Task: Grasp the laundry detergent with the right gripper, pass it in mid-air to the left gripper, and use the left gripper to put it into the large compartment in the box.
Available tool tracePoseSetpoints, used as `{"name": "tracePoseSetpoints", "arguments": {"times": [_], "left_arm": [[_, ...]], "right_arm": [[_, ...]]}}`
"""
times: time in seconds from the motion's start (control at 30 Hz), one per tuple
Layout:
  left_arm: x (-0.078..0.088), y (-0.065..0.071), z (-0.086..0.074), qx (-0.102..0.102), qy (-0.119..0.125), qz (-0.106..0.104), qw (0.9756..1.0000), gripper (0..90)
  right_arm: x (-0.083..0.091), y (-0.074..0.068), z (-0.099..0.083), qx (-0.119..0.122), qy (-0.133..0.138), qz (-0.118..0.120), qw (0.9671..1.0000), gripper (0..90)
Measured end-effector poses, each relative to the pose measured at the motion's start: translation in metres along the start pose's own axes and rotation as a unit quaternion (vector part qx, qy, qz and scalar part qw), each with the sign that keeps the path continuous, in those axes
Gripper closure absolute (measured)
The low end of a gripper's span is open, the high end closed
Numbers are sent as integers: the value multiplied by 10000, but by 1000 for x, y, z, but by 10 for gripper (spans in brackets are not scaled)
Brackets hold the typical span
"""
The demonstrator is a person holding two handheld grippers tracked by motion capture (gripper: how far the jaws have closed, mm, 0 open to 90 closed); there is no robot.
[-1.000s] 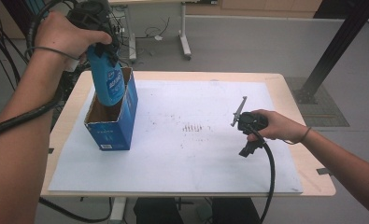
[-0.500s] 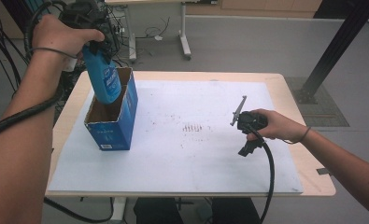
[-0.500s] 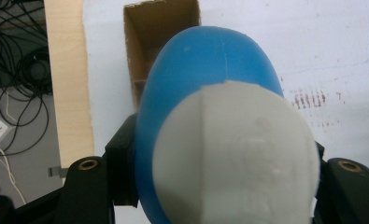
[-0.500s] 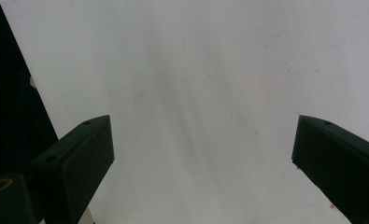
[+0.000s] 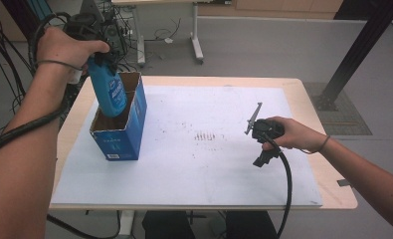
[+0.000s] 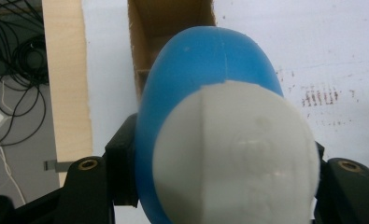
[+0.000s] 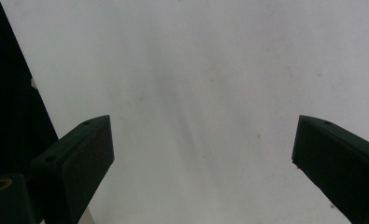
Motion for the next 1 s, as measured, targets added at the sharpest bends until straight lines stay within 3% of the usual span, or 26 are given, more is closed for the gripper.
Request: {"name": "tracePoseSetpoints", "arguments": {"times": [0.67, 1.0], "left_arm": [[-47, -7, -7, 112, -240, -95, 9996, 377], [-68, -3, -9, 113, -360, -192, 9991, 377]], "right_arm": [[2, -4, 6, 66, -8, -21, 10000, 56], [2, -4, 6, 79, -22, -35, 10000, 56]]}}
Point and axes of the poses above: each handheld gripper's, and its own axes: x roughly backward along the jaws, z roughly out of its top, y roughly to its right, the point moved 10 cm from there along -x, roughly forward along the jaws, and after that the axes turned 10 degrees about -y, right-handed, at the moved point
